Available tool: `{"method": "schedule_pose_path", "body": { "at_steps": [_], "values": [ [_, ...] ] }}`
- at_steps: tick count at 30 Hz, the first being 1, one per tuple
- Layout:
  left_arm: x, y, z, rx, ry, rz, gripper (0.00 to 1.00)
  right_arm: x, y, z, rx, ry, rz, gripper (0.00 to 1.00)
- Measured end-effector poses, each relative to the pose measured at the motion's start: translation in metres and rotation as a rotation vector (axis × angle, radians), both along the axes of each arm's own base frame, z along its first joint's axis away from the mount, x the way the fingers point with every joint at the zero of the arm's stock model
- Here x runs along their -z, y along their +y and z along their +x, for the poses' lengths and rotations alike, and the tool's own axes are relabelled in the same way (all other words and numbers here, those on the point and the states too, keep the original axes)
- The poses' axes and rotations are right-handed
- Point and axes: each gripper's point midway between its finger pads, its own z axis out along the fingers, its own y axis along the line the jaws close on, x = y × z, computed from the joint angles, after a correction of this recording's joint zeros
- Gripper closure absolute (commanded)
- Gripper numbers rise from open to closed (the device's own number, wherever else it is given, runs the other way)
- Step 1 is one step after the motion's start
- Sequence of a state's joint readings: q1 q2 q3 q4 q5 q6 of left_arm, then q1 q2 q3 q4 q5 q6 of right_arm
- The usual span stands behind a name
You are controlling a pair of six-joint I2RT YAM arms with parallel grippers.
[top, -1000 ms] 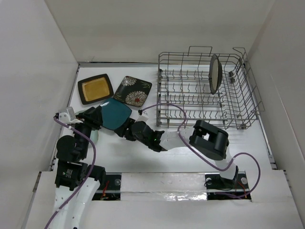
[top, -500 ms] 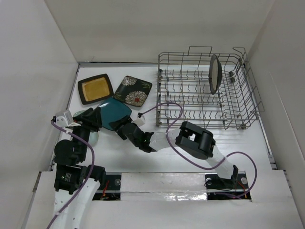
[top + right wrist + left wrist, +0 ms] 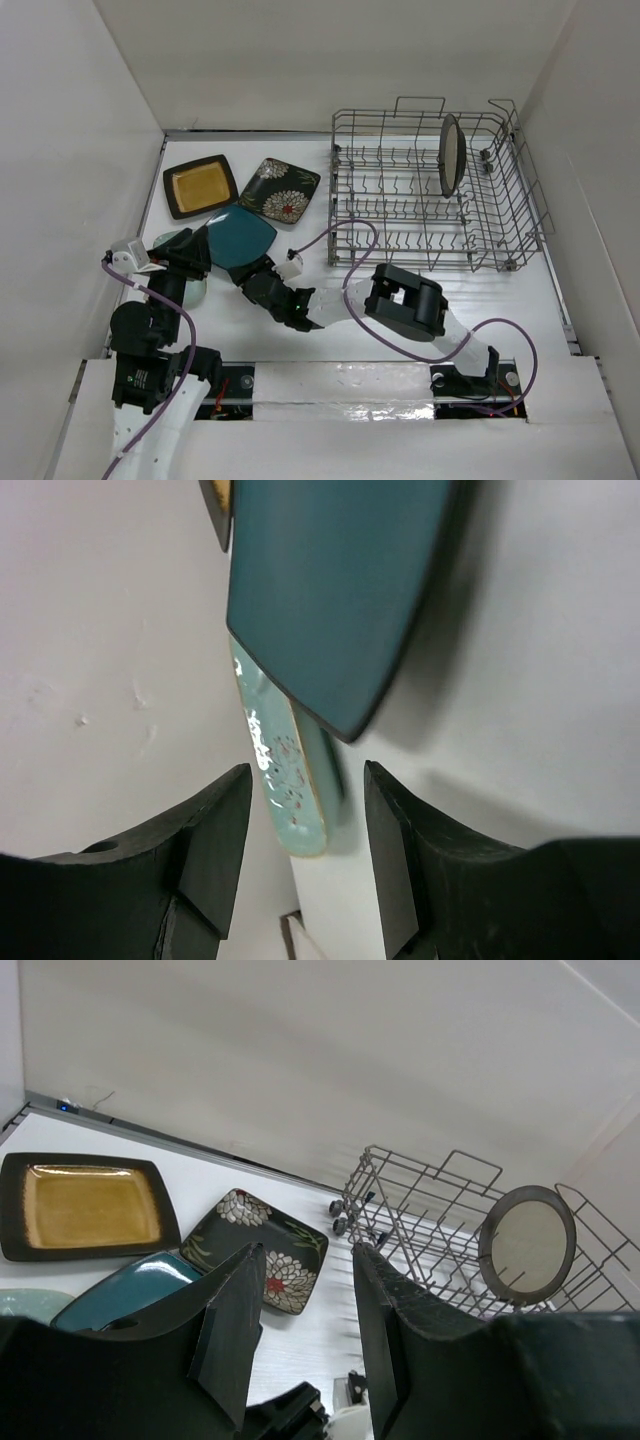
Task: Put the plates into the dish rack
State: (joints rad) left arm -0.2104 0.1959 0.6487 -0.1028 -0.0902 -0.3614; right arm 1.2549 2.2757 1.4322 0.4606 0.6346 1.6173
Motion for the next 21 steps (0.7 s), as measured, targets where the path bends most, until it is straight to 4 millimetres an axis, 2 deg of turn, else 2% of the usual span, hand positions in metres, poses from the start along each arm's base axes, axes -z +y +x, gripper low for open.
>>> {"method": "schedule_pose_path", "body": {
  "at_steps": [4,10,16,21],
  "values": [
    [0.0,0.001,0.0,-0.002,-0.001,-0.004,0.63,0.001,-0.005,-0.018,-0.007,0.0,-0.052,0.46],
    [-0.001,0.003,0.0,-0.014,-0.002,-0.009,0.63,0.006,-0.006,-0.031,-0.008,0.031,-0.072,0.45],
    [-0.002,0.004,-0.003,-0.019,-0.011,-0.014,0.63,0.007,-0.007,-0.028,0.02,0.076,-0.046,0.44],
    [-0.003,0.005,-0.004,-0.022,-0.014,-0.015,0.63,0.001,-0.007,-0.013,0.065,0.106,0.015,0.44]
  ]
}}
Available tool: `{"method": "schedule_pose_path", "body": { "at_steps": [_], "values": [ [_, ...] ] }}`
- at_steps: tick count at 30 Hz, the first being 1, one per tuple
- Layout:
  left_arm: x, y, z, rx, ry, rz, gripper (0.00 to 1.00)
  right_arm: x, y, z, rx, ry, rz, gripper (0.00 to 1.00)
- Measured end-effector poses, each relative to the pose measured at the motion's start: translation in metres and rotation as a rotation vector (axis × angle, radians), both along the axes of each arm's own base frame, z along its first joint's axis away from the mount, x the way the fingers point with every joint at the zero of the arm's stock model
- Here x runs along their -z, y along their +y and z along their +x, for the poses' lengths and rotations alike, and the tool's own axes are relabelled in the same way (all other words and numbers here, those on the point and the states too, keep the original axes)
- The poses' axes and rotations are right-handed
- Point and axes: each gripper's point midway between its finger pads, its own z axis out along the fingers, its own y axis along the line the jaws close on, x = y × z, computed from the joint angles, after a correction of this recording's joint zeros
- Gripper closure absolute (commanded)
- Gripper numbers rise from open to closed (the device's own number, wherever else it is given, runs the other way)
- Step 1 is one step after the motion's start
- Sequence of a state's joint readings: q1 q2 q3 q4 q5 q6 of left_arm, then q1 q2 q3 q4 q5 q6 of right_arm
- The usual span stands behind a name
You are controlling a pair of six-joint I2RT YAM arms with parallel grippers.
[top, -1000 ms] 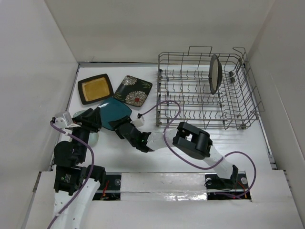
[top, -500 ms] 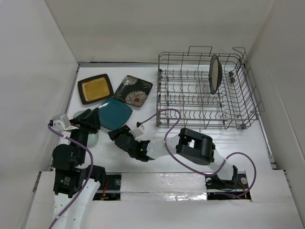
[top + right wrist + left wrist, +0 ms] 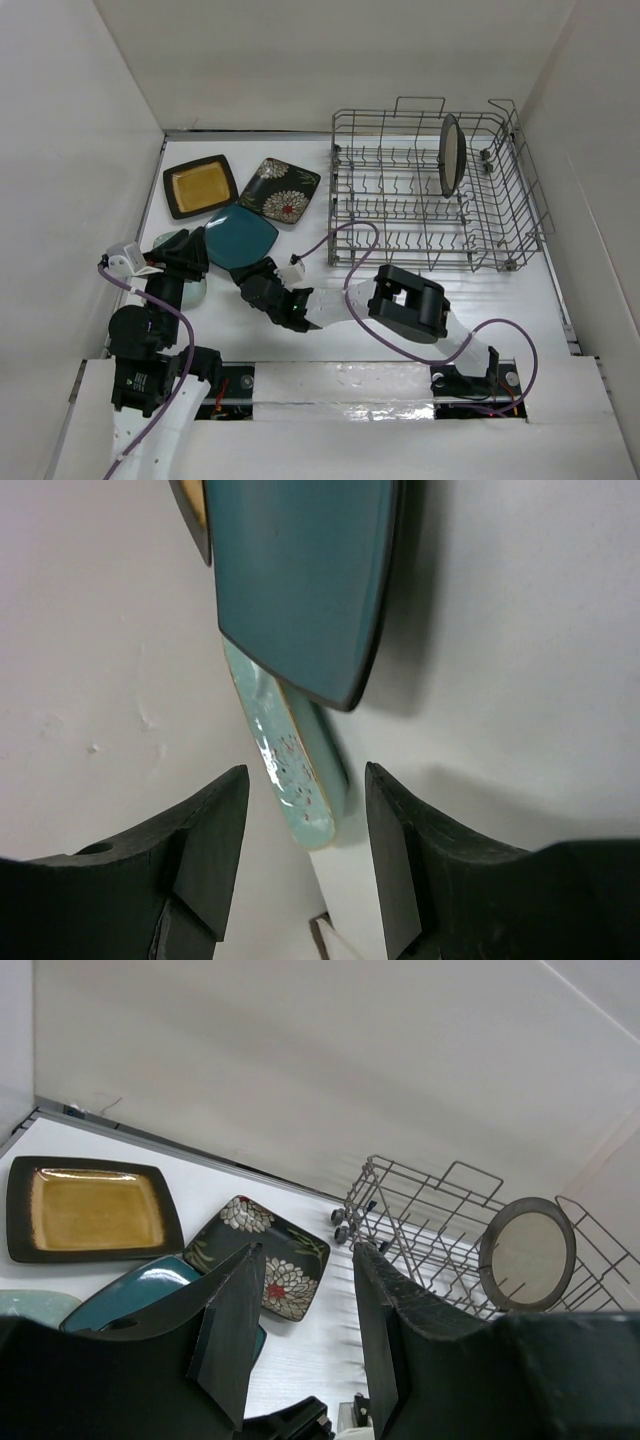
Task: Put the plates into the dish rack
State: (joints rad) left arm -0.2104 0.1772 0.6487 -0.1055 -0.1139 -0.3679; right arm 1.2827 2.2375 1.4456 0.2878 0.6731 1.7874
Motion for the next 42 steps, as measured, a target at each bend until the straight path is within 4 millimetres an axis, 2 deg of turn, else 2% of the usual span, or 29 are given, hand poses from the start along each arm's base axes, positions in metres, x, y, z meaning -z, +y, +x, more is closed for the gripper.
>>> {"method": "schedule_pose_path", "body": {
  "at_steps": [9,16,24,30,33,36,40,42],
  "values": [
    [-0.001,0.001,-0.001,-0.001,-0.006,-0.001,0.63,0.01,0.004,0.026,0.071,0.043,0.067,0.51],
    [-0.001,0.001,-0.001,-0.005,-0.004,-0.002,0.63,0.033,0.0,0.027,0.093,0.074,0.041,0.52],
    [0.001,0.001,-0.001,-0.005,0.004,-0.002,0.63,0.036,-0.001,0.032,0.108,0.079,0.048,0.53],
    [0.002,0.002,-0.001,-0.011,0.008,-0.003,0.63,0.04,0.0,0.046,0.135,0.074,0.072,0.61],
    [0.003,0.002,-0.001,-0.012,0.01,-0.003,0.63,0.041,-0.002,0.051,0.146,0.074,0.084,0.67],
    [0.003,0.002,-0.001,-0.013,0.013,-0.002,0.63,0.042,-0.002,0.054,0.15,0.074,0.088,0.76],
    [0.003,0.003,-0.001,-0.015,0.013,-0.003,0.64,0.039,-0.003,0.056,0.166,0.068,0.12,0.94],
    [0.004,0.003,-0.001,-0.015,0.014,-0.003,0.64,0.036,-0.005,0.058,0.179,0.058,0.146,0.97]
  ]
}}
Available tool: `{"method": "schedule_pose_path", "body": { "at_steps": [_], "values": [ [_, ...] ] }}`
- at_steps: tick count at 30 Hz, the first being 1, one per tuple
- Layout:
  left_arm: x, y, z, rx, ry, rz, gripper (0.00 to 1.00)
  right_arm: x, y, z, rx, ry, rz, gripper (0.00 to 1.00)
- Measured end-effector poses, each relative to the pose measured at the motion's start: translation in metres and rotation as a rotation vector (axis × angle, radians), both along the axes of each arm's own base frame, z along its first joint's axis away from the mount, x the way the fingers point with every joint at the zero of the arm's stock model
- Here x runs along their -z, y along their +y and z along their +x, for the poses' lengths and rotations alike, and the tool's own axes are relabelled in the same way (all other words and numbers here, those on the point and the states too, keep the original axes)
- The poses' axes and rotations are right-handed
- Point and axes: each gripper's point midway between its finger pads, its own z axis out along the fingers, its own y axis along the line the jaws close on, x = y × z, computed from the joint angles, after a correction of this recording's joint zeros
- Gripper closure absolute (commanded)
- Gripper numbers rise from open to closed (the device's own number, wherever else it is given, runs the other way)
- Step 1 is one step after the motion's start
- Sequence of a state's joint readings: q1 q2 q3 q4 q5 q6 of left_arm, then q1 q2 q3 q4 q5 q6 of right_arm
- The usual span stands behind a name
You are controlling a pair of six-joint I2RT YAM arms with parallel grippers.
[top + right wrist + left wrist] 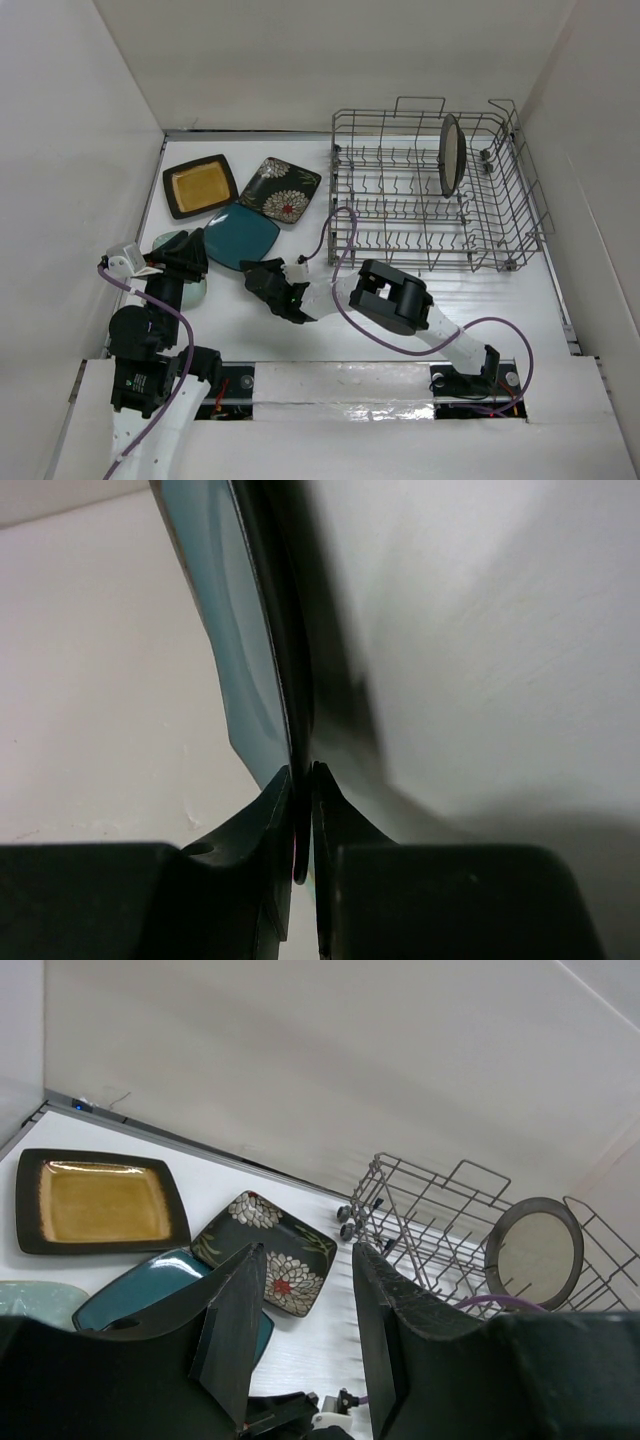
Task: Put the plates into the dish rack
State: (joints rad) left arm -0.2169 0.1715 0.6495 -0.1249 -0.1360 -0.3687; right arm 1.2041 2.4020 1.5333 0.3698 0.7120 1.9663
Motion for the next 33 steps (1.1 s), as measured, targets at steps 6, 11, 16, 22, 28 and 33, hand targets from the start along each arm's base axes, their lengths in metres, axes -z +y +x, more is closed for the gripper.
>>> {"method": "schedule_pose_path", "body": {
  "at_steps": [6,11,16,22,28,33],
  "values": [
    [0.0,0.0,0.0,0.0,0.0,0.0,0.64,0.003,-0.017,-0.004,0.024,-0.014,-0.002,1.0],
    [0.0,0.001,0.0,-0.008,0.0,-0.001,0.64,0.004,-0.028,-0.02,0.017,-0.023,-0.04,1.0],
    [-0.001,0.005,0.0,-0.024,-0.003,-0.006,0.64,-0.002,-0.023,-0.036,-0.026,-0.074,-0.102,1.0],
    [-0.002,0.007,-0.002,-0.036,-0.01,-0.01,0.64,-0.014,-0.013,-0.057,-0.11,-0.144,-0.198,1.0],
    [-0.002,0.007,-0.002,-0.037,-0.01,-0.01,0.64,-0.019,-0.005,-0.072,-0.16,-0.193,-0.235,1.0],
    [-0.002,0.007,-0.002,-0.038,-0.011,-0.01,0.64,-0.027,-0.009,-0.073,-0.177,-0.268,-0.348,1.0]
  ]
}}
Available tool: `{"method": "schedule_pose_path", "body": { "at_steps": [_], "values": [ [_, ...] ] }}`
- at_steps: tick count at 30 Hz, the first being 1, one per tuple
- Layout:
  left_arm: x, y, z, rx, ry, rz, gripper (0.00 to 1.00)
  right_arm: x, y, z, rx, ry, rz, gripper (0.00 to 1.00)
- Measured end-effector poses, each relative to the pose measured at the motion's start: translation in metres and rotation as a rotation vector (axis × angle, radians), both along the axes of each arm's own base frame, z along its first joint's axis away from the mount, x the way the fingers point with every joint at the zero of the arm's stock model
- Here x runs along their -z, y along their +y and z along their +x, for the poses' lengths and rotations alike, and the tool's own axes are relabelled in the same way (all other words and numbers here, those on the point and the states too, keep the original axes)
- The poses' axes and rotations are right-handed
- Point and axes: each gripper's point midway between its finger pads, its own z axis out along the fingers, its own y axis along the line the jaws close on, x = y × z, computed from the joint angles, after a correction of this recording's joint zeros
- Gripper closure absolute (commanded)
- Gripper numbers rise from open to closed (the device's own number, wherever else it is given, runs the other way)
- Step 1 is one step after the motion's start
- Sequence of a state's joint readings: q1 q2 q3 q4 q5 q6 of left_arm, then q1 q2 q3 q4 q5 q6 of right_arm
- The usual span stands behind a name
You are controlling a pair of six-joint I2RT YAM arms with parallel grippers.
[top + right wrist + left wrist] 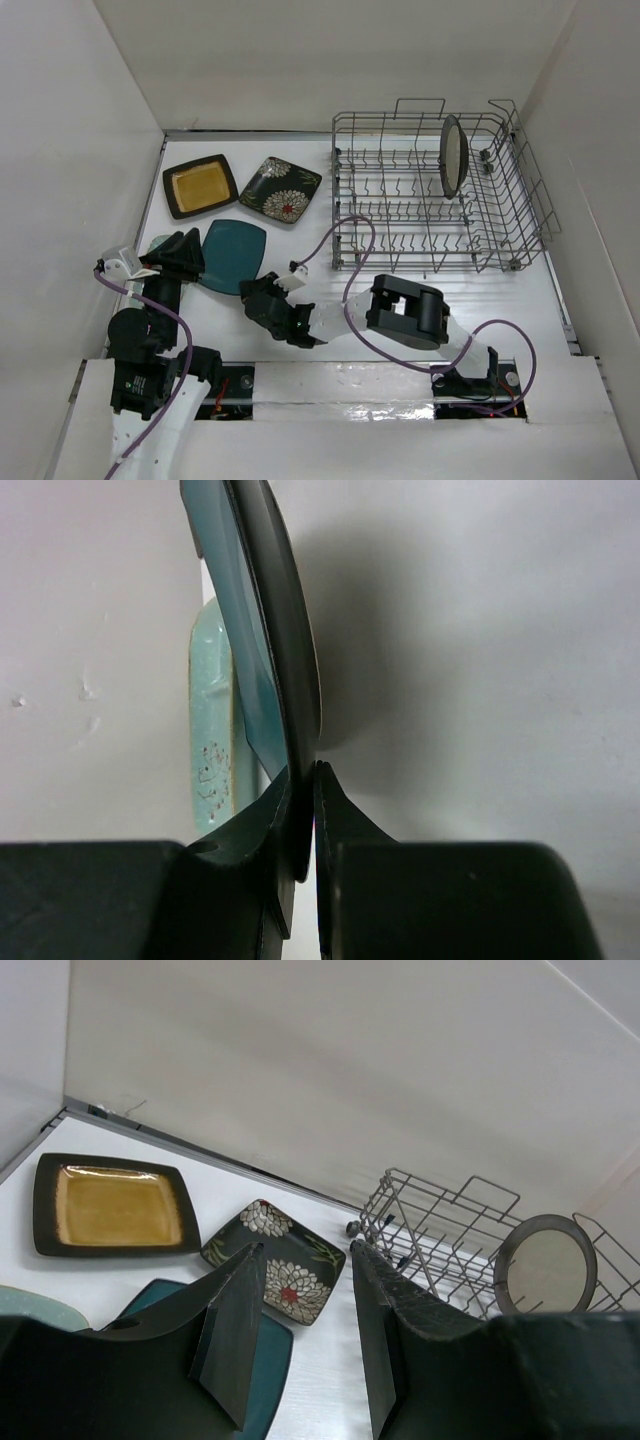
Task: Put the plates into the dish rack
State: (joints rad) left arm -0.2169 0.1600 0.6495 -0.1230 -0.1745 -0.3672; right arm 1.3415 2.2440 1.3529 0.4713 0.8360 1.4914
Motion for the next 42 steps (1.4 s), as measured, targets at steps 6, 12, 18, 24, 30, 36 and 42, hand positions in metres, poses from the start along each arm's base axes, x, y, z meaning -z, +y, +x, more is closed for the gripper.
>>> {"method": "schedule_pose_path", "body": {
  "at_steps": [6,12,18,24,30,36,42],
  "values": [
    [-0.001,0.0,0.0,-0.001,-0.003,0.002,0.64,-0.039,-0.014,0.01,0.019,-0.132,-0.126,1.0],
    [-0.003,0.002,-0.001,-0.007,-0.008,-0.001,0.64,-0.096,-0.026,0.014,0.024,-0.278,-0.23,1.0],
    [-0.026,0.004,-0.012,-0.01,-0.056,-0.013,0.63,-0.158,-0.044,0.015,0.009,-0.406,-0.331,1.0],
    [-0.047,-0.001,-0.024,0.034,-0.107,-0.015,0.6,-0.24,-0.104,0.027,0.017,-0.513,-0.445,1.0],
    [-0.043,-0.016,-0.025,0.116,-0.092,0.012,0.6,-0.326,-0.26,0.076,0.169,-0.538,-0.554,1.0],
    [-0.021,-0.035,-0.02,0.208,-0.035,0.036,0.6,-0.359,-0.448,0.113,0.46,-0.418,-0.776,1.0],
    [0.009,-0.045,-0.011,0.246,0.055,0.057,0.6,-0.345,-0.511,0.142,0.507,-0.283,-0.951,1.0]
  ]
}}
